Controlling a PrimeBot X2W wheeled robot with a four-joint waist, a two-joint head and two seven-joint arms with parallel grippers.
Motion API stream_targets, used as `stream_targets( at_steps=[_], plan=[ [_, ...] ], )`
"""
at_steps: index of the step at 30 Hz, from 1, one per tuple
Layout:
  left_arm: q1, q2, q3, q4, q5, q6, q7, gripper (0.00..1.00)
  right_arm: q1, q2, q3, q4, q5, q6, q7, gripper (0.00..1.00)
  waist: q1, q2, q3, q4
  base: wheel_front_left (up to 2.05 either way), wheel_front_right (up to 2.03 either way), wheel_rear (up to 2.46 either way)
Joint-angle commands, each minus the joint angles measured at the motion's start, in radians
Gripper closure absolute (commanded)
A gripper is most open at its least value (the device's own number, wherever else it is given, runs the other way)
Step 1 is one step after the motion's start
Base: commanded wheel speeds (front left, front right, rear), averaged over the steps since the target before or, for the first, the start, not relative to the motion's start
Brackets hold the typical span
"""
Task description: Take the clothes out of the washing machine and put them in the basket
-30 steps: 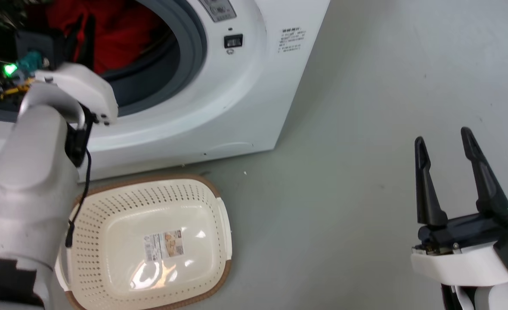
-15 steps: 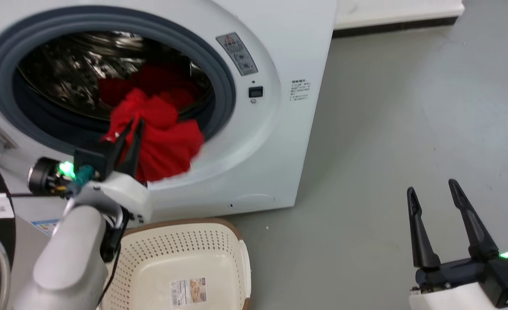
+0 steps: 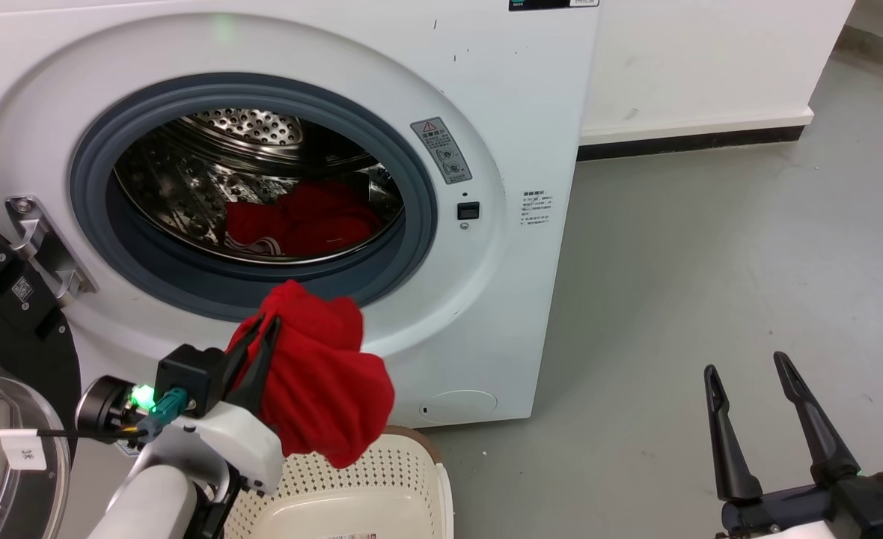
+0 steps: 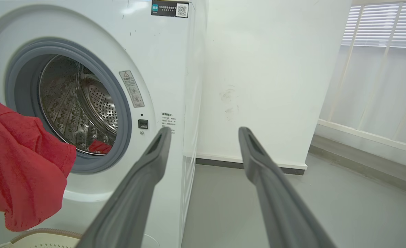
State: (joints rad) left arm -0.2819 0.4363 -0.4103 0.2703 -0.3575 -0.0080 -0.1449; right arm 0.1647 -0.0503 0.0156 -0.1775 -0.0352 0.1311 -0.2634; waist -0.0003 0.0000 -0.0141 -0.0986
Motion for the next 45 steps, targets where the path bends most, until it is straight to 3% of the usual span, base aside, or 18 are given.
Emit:
stream_targets(
  at_steps=[1,9,14,27,37,45],
  plan=[
    [0.019,-0.001,0.006,-0.014,-0.016,0.006,0.003,1.00,0.007,0.000,0.001,0.003,-0.001,-0.001,-0.002,0.00,0.0003,0.0000,-0.002,-0.003,0.00,0.00,0.00],
    [0.085,-0.004,0.018,0.002,-0.056,0.021,0.005,1.00,-0.011,0.000,0.015,-0.002,-0.010,-0.001,-0.002,0.00,0.0003,0.0000,0.023,-0.027,0.00,0.00,0.00],
    [0.072,-0.022,0.020,0.084,-0.075,0.014,-0.009,1.00,-0.055,0.000,0.030,-0.015,-0.014,-0.001,-0.002,0.00,0.0003,0.0000,0.104,-0.050,0.00,0.00,0.00],
    [-0.119,-0.089,0.022,0.475,-0.113,-0.042,-0.054,1.00,-0.219,0.000,0.066,-0.033,0.018,-0.001,-0.002,0.00,0.0003,0.0000,0.355,-0.128,0.00,0.00,0.00],
    [-0.268,-0.097,0.004,0.767,-0.117,-0.079,-0.029,1.00,-0.304,0.001,0.073,-0.046,0.055,-0.001,-0.002,0.00,0.0003,0.0000,0.511,-0.179,0.00,0.00,0.00],
    [-0.381,-0.109,-0.016,0.923,-0.111,-0.072,0.017,1.00,-0.368,0.001,0.079,-0.057,0.083,-0.001,-0.002,0.00,0.0003,0.0000,0.631,-0.194,0.00,0.00,0.00]
  ],
)
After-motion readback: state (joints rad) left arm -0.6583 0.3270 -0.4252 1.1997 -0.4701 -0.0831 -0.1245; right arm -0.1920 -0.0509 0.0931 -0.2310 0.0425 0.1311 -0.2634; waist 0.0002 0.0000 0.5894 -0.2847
